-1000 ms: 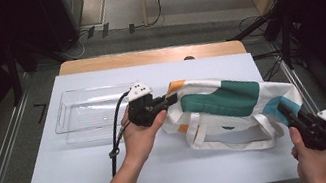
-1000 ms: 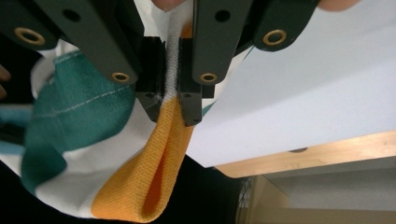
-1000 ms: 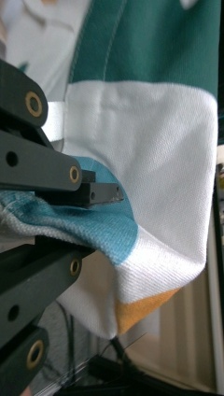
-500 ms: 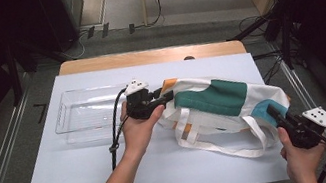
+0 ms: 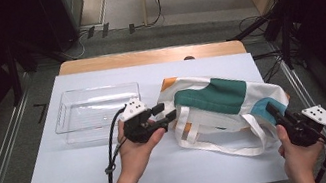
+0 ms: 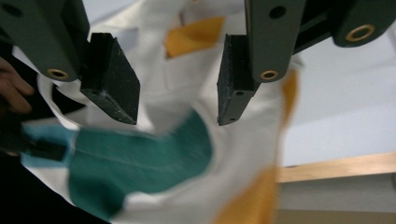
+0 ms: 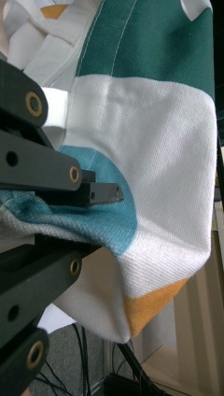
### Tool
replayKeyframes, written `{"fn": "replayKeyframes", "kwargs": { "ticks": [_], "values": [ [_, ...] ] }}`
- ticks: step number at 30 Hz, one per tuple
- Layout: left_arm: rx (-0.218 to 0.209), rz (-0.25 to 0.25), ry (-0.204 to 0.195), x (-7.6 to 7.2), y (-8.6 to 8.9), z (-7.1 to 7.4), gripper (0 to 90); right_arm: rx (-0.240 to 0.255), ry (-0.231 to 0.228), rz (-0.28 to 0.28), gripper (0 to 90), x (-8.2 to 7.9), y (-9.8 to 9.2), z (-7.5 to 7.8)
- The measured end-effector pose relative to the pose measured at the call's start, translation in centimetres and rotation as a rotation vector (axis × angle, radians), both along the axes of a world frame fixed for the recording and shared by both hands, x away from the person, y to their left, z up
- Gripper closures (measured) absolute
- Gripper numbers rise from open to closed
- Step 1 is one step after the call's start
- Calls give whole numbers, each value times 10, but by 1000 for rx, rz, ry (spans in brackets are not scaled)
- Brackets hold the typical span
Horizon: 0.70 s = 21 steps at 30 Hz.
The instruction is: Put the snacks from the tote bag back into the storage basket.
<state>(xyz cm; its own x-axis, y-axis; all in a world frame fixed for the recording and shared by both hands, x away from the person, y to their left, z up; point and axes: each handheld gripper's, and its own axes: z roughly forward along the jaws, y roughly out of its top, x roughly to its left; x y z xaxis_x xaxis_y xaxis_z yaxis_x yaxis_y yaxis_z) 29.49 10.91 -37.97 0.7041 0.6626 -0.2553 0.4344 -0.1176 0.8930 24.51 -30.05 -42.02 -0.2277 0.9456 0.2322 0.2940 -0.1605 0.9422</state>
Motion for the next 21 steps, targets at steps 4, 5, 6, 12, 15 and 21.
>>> {"fn": "replayKeyframes", "kwargs": {
  "ticks": [4, 5, 6, 12, 15, 21],
  "values": [
    [72, -92, 4, -8, -24, -13, 509, 0, -3, -3, 837, 0, 0, 0],
    [88, -91, 5, -9, -29, -16, 472, -2, -4, -2, 836, 0, 0, 0],
    [104, -90, 7, -8, -35, -19, 444, 6, -3, -3, 836, -1, 0, 1],
    [116, -83, -9, -5, -48, -14, 785, 5, -9, -5, 820, 0, -1, 0],
    [94, -99, -42, -4, -48, 0, 882, 17, -14, 10, 752, 0, -3, 0],
    [55, -77, -69, 8, -46, 18, 888, -3, -10, 6, 444, -7, -2, 1]
  ]
}}
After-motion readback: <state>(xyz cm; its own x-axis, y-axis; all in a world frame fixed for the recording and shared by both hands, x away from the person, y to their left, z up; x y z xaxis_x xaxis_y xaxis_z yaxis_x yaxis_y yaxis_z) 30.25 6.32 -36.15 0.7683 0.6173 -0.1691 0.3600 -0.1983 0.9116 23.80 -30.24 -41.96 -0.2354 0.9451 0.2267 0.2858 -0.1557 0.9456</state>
